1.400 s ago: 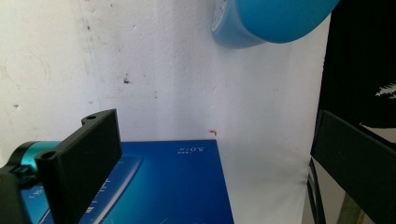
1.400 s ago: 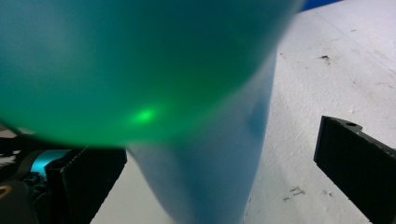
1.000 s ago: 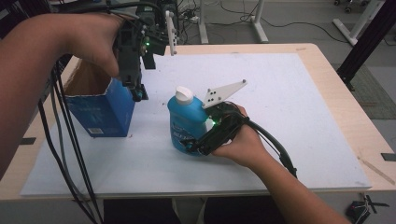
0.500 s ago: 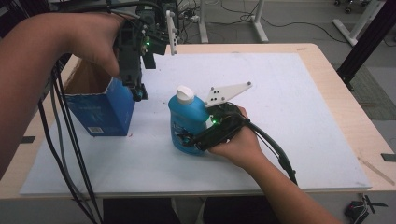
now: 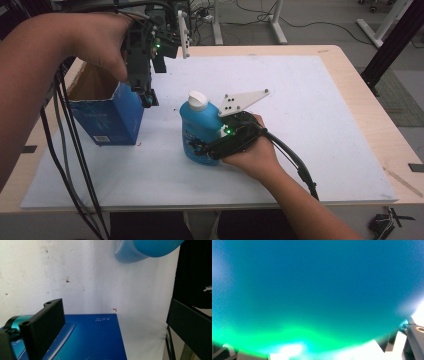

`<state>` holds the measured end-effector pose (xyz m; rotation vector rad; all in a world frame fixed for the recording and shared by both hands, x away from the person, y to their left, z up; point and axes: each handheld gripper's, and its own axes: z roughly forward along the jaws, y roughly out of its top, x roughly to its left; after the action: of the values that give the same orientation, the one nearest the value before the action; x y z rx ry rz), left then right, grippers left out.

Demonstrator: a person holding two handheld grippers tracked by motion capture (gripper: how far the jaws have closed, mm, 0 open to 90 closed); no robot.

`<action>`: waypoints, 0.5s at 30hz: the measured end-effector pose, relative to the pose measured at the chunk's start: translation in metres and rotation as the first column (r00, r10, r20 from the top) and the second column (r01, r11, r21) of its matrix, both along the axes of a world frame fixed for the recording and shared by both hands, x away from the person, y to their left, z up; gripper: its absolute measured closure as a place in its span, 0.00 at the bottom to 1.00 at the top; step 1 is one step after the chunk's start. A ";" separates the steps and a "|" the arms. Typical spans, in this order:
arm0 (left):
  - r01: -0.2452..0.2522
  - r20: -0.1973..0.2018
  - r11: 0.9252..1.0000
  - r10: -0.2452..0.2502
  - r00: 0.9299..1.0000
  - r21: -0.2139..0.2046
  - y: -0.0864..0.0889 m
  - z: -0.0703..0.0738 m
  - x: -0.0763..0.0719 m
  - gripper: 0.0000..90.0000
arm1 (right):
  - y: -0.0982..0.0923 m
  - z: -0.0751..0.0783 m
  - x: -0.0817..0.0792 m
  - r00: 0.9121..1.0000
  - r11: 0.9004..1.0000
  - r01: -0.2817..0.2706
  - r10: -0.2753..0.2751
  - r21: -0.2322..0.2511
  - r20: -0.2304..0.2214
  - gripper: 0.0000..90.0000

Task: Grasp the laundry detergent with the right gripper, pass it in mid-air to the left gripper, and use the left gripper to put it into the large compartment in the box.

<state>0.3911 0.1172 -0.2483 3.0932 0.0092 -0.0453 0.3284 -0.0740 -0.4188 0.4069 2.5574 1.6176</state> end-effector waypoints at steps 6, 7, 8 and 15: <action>-0.003 0.000 1.000 0.003 1.000 0.004 0.001 0.000 0.000 0.02 | 0.000 -0.002 0.000 1.000 1.000 -0.002 0.002 -0.009 0.002 0.34; -0.004 0.000 1.000 0.004 1.000 0.004 0.001 0.000 0.000 0.02 | 0.000 -0.002 -0.001 1.000 1.000 -0.006 0.006 -0.006 0.004 0.36; -0.007 -0.001 1.000 0.007 1.000 0.003 0.001 0.000 -0.001 0.02 | 0.000 -0.002 -0.001 1.000 1.000 -0.009 0.009 -0.006 0.009 0.37; -0.009 0.001 1.000 0.009 1.000 0.004 0.002 0.000 0.000 0.02 | 0.000 -0.002 -0.002 1.000 1.000 -0.010 0.010 -0.005 0.018 0.38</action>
<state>0.3907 0.1195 -0.2480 3.0968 0.0225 -0.0440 0.3262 -0.0737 -0.4211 0.3777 2.5543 1.6109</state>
